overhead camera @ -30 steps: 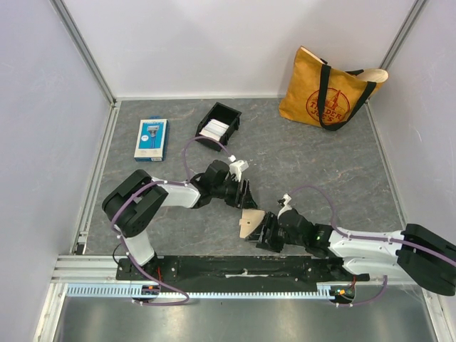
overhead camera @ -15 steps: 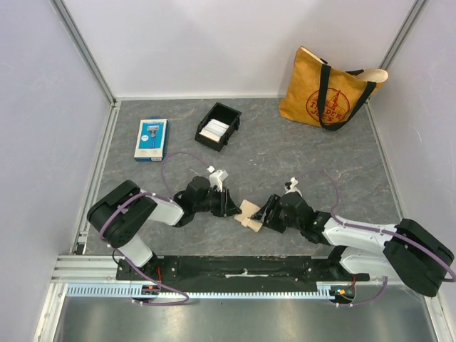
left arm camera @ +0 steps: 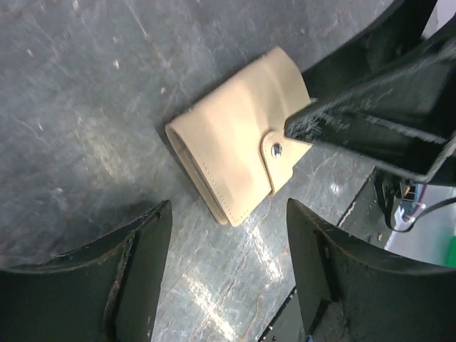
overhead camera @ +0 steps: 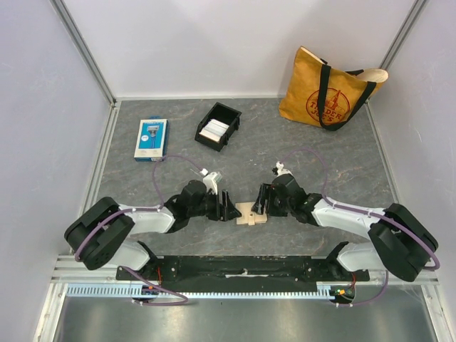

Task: Put the credit cards into the card holder
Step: Open the card holder at the center of the board.

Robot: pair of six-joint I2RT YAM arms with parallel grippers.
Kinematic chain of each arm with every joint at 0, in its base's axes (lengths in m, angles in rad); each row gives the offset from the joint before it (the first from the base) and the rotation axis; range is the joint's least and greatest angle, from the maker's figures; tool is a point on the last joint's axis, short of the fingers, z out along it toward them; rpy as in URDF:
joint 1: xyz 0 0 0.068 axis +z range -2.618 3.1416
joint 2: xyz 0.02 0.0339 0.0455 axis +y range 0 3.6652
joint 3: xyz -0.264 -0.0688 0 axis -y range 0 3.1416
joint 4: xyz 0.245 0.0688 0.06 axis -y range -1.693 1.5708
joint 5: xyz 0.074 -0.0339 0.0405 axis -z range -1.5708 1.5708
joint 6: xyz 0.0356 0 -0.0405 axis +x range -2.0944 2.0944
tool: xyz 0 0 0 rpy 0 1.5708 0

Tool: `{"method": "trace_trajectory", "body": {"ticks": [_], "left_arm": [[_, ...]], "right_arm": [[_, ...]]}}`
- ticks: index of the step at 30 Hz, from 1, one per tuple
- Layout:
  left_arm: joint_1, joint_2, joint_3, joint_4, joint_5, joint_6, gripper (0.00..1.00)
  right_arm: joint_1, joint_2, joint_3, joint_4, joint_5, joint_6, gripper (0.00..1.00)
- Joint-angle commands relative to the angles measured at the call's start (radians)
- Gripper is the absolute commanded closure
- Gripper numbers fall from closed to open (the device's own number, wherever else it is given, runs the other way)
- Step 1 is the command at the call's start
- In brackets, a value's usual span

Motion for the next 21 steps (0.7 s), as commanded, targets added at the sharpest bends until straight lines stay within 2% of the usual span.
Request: {"method": "trace_trajectory", "body": {"ticks": [1,4,9,13,14,21], "left_arm": [[0.019,-0.052,0.118,-0.209,-0.105,0.138,0.27],[0.051,-0.014,0.190,-0.237,-0.064,0.185,0.25],[0.097,0.082,0.260,-0.220,0.045,0.210,0.25],[0.140,0.157,0.318,-0.220,0.172,0.245,0.25],[0.151,0.169,0.324,-0.217,0.198,0.253,0.25],[0.255,0.224,0.352,-0.160,0.407,0.294,0.24]], "right_arm": [[-0.005,0.033,0.035,-0.072,0.015,-0.083,0.28],[-0.005,0.048,0.021,-0.059,0.020,-0.083,0.36],[-0.005,0.041,-0.007,0.004,0.018,-0.098,0.67],[-0.008,0.018,-0.031,0.092,0.004,-0.172,0.97],[-0.006,0.005,-0.036,0.115,0.000,-0.199,1.00],[-0.006,-0.062,-0.048,0.204,-0.085,-0.392,1.00]]}}
